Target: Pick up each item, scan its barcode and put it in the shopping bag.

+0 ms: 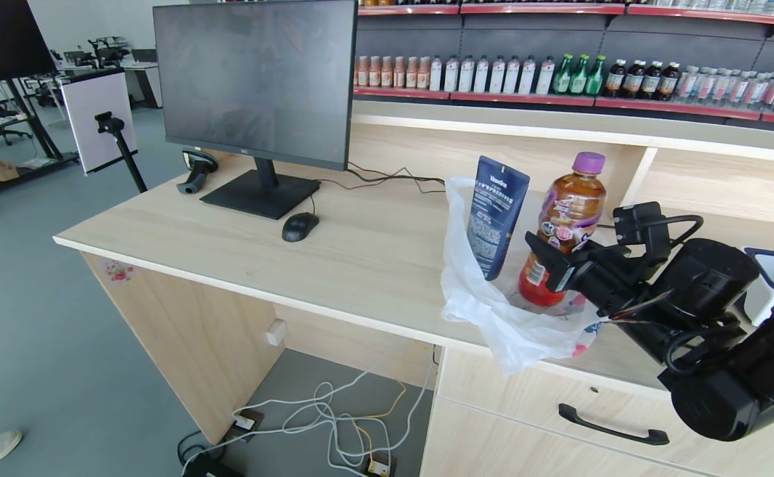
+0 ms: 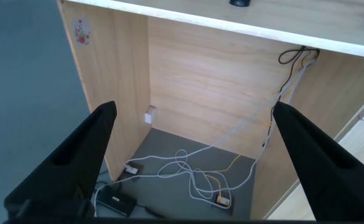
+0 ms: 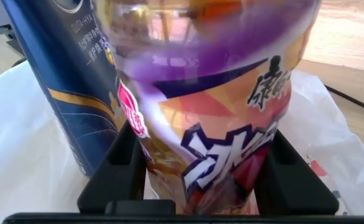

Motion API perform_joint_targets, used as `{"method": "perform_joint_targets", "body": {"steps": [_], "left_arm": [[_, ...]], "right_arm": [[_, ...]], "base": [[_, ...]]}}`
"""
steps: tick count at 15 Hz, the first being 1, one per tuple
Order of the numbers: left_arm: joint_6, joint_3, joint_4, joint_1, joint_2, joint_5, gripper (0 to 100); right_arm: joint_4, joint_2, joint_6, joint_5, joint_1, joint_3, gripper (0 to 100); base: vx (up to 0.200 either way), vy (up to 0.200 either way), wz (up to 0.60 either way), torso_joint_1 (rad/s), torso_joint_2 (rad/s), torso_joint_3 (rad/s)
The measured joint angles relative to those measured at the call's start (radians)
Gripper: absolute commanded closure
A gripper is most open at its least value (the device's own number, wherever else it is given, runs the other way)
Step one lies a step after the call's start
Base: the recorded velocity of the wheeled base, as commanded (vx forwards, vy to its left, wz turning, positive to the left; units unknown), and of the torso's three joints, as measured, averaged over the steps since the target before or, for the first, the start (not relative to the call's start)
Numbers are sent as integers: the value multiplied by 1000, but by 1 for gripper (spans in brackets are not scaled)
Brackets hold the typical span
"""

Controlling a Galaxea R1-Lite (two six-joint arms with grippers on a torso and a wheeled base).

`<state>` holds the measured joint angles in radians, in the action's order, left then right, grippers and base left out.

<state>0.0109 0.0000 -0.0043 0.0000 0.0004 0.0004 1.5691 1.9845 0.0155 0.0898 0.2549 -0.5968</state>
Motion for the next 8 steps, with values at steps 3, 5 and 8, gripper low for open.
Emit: {"method": "perform_joint_targets", "body": {"steps": [3,5,8], "left_arm": [[0,0,0,0,0,0,0],[0,0,0,0,0,0,0],[0,0,0,0,0,0,0]], "right_arm": [[1,-5,1,0,1,26,100],[1,-9,1,0,1,35,100],[-1,-16,1,0,1,44,0]], "base": [[0,0,0,0,0,0],[0,0,0,0,0,0],[0,0,0,0,0,0]]}}
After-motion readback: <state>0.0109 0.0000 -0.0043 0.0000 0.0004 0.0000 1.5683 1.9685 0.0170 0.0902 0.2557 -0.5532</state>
